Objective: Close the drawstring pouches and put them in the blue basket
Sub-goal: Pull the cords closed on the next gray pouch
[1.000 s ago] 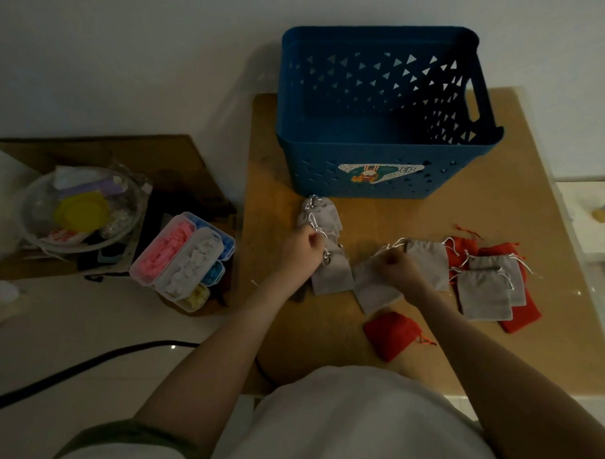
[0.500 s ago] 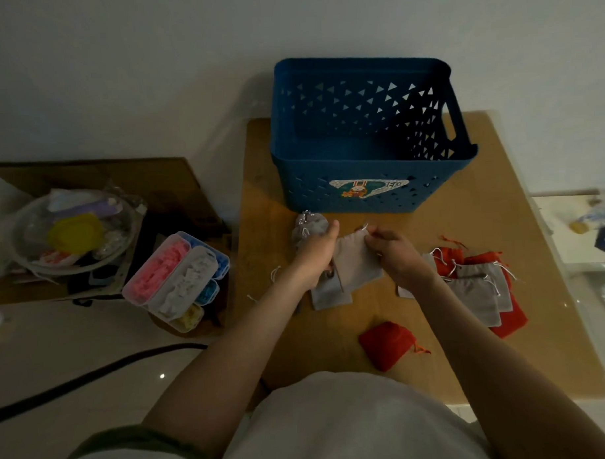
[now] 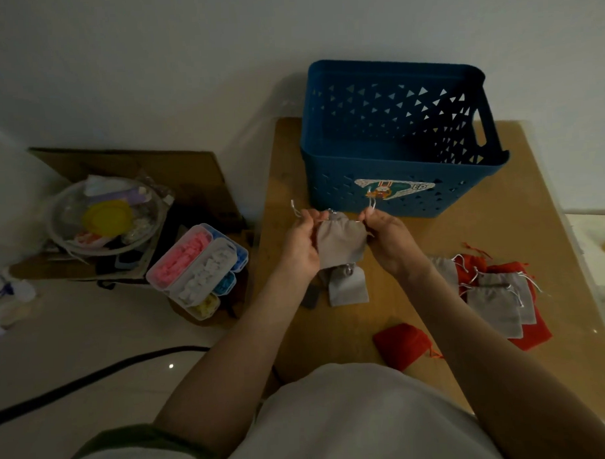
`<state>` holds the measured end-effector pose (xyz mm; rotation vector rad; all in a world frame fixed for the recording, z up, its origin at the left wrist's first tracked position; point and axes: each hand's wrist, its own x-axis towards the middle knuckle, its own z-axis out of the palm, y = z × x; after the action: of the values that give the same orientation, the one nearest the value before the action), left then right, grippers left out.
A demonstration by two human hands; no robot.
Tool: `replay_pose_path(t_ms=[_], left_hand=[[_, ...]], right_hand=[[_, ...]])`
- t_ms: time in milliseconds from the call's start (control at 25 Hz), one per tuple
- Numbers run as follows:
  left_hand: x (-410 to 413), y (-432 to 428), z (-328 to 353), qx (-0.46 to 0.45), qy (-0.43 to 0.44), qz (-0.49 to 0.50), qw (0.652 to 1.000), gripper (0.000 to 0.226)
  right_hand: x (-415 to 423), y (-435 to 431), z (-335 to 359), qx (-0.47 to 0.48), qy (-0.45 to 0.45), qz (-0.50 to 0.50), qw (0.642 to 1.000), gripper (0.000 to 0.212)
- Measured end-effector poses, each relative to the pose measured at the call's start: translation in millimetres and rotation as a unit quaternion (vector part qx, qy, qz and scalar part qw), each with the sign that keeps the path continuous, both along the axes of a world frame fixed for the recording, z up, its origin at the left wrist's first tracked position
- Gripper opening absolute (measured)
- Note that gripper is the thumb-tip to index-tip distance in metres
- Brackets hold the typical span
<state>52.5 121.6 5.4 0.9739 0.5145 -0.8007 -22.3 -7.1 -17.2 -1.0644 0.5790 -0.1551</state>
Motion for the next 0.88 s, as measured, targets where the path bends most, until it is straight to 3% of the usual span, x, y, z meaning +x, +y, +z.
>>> replay_pose_path(t_ms=[160,280,480,600,680,880], left_hand=[[2,15,4,0.113,-0.077,-0.074,0.988,0.026],[1,20,12,0.185,-0.153,-0.203,0.949,0.027],[5,9,20,0.158,-0.197,-0.251,0.934,0.028],[6,5,23,0.193,-0.263,-0.308,0.894,0.025],[10,6,24,0.178,-0.289,-0.318,0.885,0.028],[21,12,33,0.137,-0.319,-0.388,0.854,0.029]], right_hand=[[-7,-4,-2,-0.025,0.046,-0.012,0.999,0.035],[-14,-11,7,-0.183,0.087,0.074,0.976,0.029],[2,11,34,-0.254,0.078,0.115,0.957,0.021],[13,19,44,-0.384,0.061,0.177,0.904,0.019],[15,17,51,-0.44,0.042,0.2,0.874,0.017],[18,9,60,-0.388,0.022,0.244,0.888,0.022]])
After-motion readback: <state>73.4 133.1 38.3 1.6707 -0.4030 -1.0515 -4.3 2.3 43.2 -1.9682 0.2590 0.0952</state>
